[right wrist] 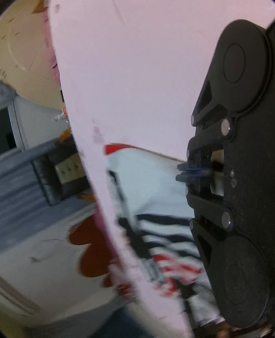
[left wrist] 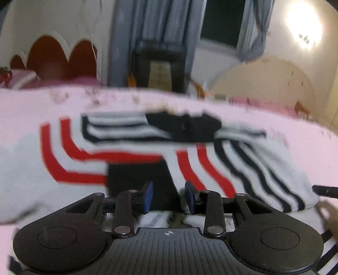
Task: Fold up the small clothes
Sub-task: 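Open the left tool, move to the other black cuff and grasp it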
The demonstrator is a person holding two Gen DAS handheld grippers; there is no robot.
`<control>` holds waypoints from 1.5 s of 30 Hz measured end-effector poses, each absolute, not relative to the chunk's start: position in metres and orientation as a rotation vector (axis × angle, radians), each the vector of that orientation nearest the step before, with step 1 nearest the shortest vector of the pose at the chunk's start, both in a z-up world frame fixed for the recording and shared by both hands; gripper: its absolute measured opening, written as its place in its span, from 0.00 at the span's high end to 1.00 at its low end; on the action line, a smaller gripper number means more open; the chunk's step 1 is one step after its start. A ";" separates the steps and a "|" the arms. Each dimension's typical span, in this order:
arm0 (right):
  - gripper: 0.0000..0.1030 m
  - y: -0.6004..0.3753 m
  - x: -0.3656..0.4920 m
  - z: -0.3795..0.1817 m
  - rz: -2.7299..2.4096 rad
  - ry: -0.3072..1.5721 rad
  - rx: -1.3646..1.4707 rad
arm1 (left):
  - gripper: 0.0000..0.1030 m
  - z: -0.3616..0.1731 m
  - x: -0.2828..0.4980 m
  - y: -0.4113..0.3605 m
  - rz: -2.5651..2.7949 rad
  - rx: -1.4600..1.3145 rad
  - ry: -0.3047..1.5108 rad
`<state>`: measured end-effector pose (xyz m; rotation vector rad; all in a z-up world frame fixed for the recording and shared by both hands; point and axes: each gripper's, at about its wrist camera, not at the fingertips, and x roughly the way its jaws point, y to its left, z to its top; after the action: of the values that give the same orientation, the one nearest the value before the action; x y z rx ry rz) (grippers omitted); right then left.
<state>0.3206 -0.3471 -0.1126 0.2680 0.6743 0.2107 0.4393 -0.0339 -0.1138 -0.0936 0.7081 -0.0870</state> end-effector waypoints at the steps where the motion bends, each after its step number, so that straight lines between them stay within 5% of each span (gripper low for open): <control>1: 0.96 -0.344 0.319 -0.114 0.201 0.669 0.233 | 0.67 -0.118 0.441 -0.036 -0.077 -0.091 0.708; 9: 0.92 -0.333 0.302 -0.094 0.265 0.599 0.170 | 0.61 -0.111 0.429 -0.054 -0.087 -0.080 0.700; 11: 1.00 -0.323 0.309 -0.108 0.225 0.654 0.078 | 0.57 -0.116 0.429 -0.056 -0.089 -0.070 0.699; 16: 1.00 -0.316 0.317 -0.117 0.191 0.668 0.065 | 0.55 -0.111 0.431 -0.057 -0.075 -0.084 0.723; 18: 0.92 -0.315 0.316 -0.109 0.178 0.673 0.088 | 0.52 -0.105 0.424 -0.047 -0.064 -0.120 0.722; 19: 0.78 -0.317 0.313 -0.105 0.180 0.658 0.124 | 0.47 -0.102 0.418 -0.039 -0.054 -0.140 0.709; 21: 0.61 -0.320 0.306 -0.097 0.157 0.627 0.169 | 0.15 -0.098 0.400 -0.017 -0.002 -0.163 0.674; 22: 0.58 -0.321 0.303 -0.094 0.139 0.619 0.181 | 0.15 -0.097 0.388 -0.002 0.034 -0.174 0.654; 26: 0.58 -0.323 0.300 -0.092 0.094 0.635 0.266 | 0.15 -0.100 0.349 0.071 0.135 -0.298 0.621; 30: 0.58 -0.306 0.294 -0.093 0.081 0.646 0.327 | 0.34 -0.110 0.310 0.164 0.296 -0.493 0.565; 37: 0.58 -0.260 0.300 -0.094 0.082 0.660 0.453 | 0.47 -0.150 0.250 0.314 0.530 -0.929 0.433; 45: 0.58 -0.184 0.315 -0.078 0.131 0.659 0.421 | 0.69 -0.177 0.250 0.373 0.501 -1.099 0.347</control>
<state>0.3149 -0.1842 -0.0780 0.4210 0.6586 0.1308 0.2504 0.3734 -0.1772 -1.0987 0.3472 0.5009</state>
